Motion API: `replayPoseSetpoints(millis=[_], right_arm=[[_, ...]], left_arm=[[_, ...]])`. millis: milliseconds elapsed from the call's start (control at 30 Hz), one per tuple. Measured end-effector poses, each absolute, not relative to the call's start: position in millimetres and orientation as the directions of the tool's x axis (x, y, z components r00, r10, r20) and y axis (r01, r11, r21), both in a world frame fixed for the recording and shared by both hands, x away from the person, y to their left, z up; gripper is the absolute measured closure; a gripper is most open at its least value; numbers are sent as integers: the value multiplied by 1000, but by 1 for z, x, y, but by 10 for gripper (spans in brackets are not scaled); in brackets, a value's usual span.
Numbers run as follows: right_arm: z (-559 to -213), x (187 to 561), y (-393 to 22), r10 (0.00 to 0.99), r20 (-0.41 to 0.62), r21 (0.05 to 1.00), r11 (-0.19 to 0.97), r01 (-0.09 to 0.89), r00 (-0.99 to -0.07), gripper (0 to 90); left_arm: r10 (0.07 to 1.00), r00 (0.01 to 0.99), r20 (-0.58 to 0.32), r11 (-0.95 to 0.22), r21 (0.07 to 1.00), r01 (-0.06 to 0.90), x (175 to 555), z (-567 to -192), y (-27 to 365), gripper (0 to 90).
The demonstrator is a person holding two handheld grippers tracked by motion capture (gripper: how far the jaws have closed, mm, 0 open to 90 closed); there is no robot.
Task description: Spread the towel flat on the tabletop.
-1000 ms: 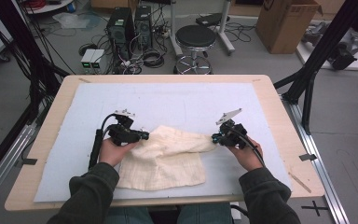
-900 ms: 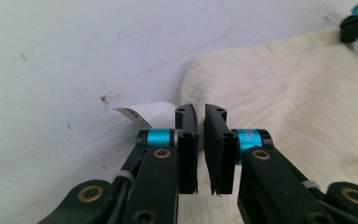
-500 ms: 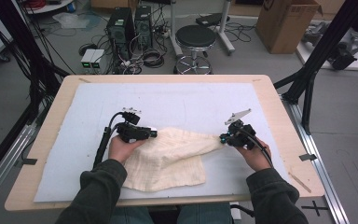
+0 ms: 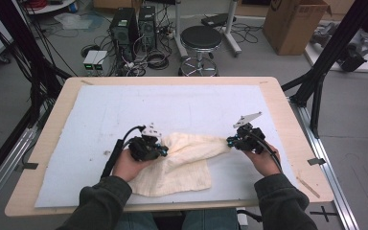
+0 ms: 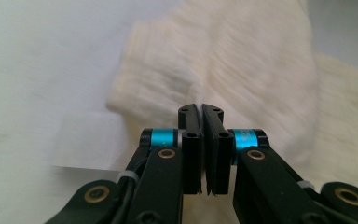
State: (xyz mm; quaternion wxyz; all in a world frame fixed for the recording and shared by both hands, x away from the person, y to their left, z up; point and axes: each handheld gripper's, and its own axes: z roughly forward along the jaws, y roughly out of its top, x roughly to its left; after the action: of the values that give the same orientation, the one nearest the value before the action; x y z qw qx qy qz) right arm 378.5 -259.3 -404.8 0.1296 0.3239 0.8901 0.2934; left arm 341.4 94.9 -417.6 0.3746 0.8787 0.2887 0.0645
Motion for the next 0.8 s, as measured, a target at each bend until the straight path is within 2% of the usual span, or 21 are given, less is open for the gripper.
replayPoseSetpoints(millis=[33, 67, 133, 233, 267, 400, 467, 500, 533, 633, 700, 733, 800], right_arm=[[-405, 378, -259, 653, -41, 606, 618, 501, -757, 849], [-404, 377, -259, 652, -46, 607, 620, 497, -757, 849], [-404, 376, -260, 652, -49, 605, 622, 497, -757, 849], [-404, 376, -261, 654, -51, 604, 622, 498, -755, 849], [-404, 376, -262, 655, -52, 603, 622, 499, -754, 849], [-405, 378, -265, 658, -52, 596, 624, 505, -751, 849], [-407, 378, -266, 659, -56, 586, 629, 510, -750, 849], [-407, 379, -267, 659, -60, 583, 633, 509, -750, 849], [-408, 378, -267, 661, -64, 579, 635, 511, -748, 849], [-410, 379, -271, 664, -67, 570, 638, 518, -745, 849], [-410, 380, -273, 667, -65, 571, 635, 520, -742, 849], [-411, 380, -273, 672, -57, 571, 629, 528, -739, 849], [-411, 380, -273, 674, -57, 572, 626, 530, -736, 849]], left_arm=[[556, 825, -103, -553, 696, 459, 341, -418, 95, 851], [519, 848, -109, -611, 646, 457, 340, -425, 87, 834], [520, 846, -116, -610, 643, 463, 340, -426, 86, 782], [541, 817, -201, -542, 659, 521, 348, -424, 91, 707], [541, 817, -201, -542, 659, 521, 348, -424, 91, 691], [570, 765, -300, -448, 668, 595, 363, -425, 101, 666], [595, 745, -303, -416, 677, 607, 367, -424, 103, 651], [595, 745, -303, -416, 677, 607, 367, -424, 103, 653], [620, 723, -304, -352, 716, 603, 370, -421, 109, 695], [661, 676, -326, -283, 726, 627, 379, -422, 114, 839], [672, 667, -322, -289, 715, 637, 382, -424, 114, 858], [705, 647, -291, -308, 696, 649, 386, -428, 111, 860], [702, 640, -312, -287, 699, 655, 388, -431, 110, 861]])
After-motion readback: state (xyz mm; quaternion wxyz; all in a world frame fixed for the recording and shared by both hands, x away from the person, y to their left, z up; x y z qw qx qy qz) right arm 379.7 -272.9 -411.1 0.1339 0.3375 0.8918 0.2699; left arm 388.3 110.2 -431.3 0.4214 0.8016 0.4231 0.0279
